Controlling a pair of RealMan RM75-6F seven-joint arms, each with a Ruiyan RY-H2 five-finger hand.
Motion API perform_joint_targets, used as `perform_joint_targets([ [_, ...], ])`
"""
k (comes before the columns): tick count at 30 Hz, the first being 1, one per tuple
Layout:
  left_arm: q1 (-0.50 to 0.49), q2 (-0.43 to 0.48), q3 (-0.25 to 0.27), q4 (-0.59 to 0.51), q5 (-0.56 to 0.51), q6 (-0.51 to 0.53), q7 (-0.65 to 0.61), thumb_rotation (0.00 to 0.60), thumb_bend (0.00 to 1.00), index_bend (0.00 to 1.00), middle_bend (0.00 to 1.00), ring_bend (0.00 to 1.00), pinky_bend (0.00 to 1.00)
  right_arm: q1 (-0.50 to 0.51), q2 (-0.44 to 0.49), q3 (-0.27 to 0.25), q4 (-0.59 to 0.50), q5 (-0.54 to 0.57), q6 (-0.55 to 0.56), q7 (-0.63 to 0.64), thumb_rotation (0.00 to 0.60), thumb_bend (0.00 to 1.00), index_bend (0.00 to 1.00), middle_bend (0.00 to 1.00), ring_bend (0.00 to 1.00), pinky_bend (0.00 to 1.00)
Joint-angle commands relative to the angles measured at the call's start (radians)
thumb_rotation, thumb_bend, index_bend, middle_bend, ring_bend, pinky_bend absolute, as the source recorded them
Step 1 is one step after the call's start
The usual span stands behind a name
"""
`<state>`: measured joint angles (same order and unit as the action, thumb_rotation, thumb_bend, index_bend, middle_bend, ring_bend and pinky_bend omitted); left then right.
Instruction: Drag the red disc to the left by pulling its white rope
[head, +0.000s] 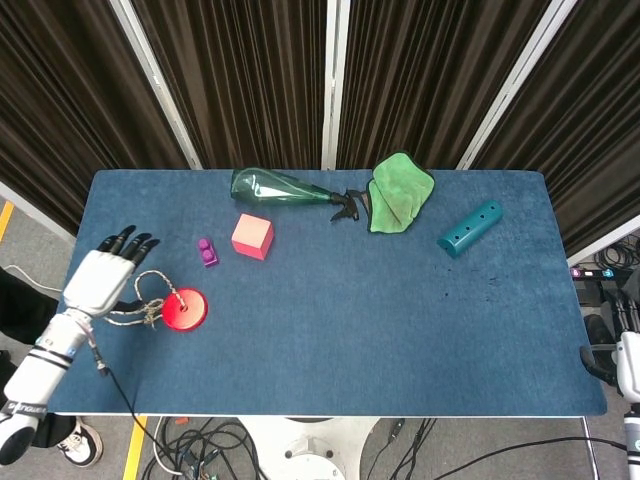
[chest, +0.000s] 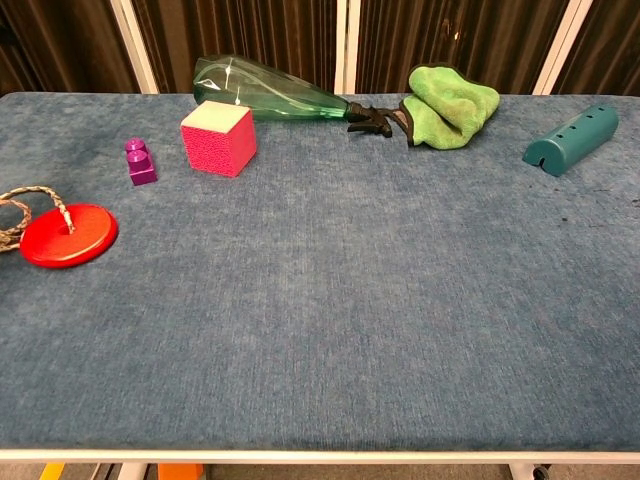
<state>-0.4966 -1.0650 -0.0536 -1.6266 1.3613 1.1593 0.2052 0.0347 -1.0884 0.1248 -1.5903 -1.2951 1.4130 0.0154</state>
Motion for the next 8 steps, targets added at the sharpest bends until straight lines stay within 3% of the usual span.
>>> perform_joint_targets([
  [1, 0.117, 0.014, 0.024, -0.042, -0.011, 0.152, 0.024, 0.600, 0.04, 0.11, 0.09, 0.00, 0.18, -0.002, -0.004, -0.002, -0.002, -0.013, 0.011, 0.001, 0.600, 0.23, 0.00, 0.00, 0.00, 0.00],
  [8, 0.280, -0.043, 0.074, -0.042, 0.040, 0.363, 0.030, 0.600, 0.04, 0.11, 0.09, 0.00, 0.17, 0.003, -0.018, -0.013, -0.019, -0.069, 0.038, -0.016, 0.600, 0.22, 0.00, 0.00, 0.00, 0.00],
])
